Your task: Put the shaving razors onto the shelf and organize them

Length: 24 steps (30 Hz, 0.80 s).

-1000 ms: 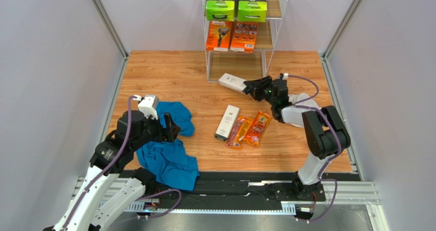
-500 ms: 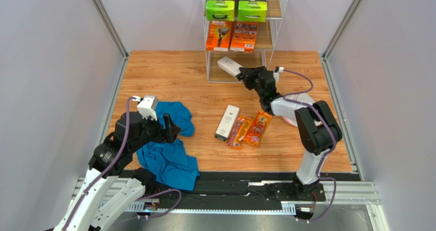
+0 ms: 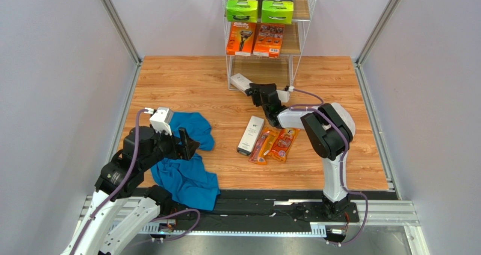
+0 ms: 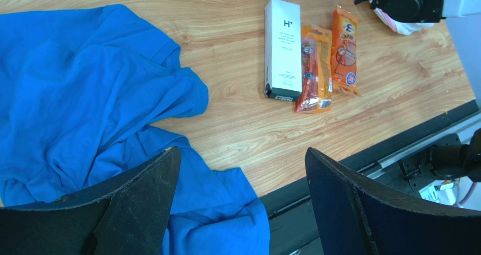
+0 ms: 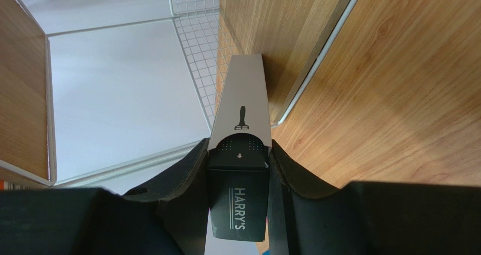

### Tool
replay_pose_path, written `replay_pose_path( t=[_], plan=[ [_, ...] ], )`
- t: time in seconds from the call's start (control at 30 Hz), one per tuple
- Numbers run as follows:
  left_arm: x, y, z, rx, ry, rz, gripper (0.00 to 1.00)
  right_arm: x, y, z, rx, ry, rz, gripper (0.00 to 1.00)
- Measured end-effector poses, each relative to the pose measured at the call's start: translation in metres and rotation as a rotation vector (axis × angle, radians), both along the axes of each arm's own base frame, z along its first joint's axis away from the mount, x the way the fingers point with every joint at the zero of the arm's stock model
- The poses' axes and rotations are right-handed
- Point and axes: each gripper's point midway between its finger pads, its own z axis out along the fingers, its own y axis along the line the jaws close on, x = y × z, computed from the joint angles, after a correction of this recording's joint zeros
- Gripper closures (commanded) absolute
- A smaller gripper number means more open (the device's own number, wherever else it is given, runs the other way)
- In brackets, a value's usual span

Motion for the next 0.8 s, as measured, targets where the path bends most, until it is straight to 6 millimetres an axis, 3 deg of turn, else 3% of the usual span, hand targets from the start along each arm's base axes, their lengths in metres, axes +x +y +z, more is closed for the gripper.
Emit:
replay_pose_path(
  t=[0.8],
  plan=[
    [-0.002, -0.003, 0.001, -0.014, -0.010, -0.018, 0.11, 0.009, -0.017, 0.001, -0.030, -0.016, -0.168, 1.00]
  ],
)
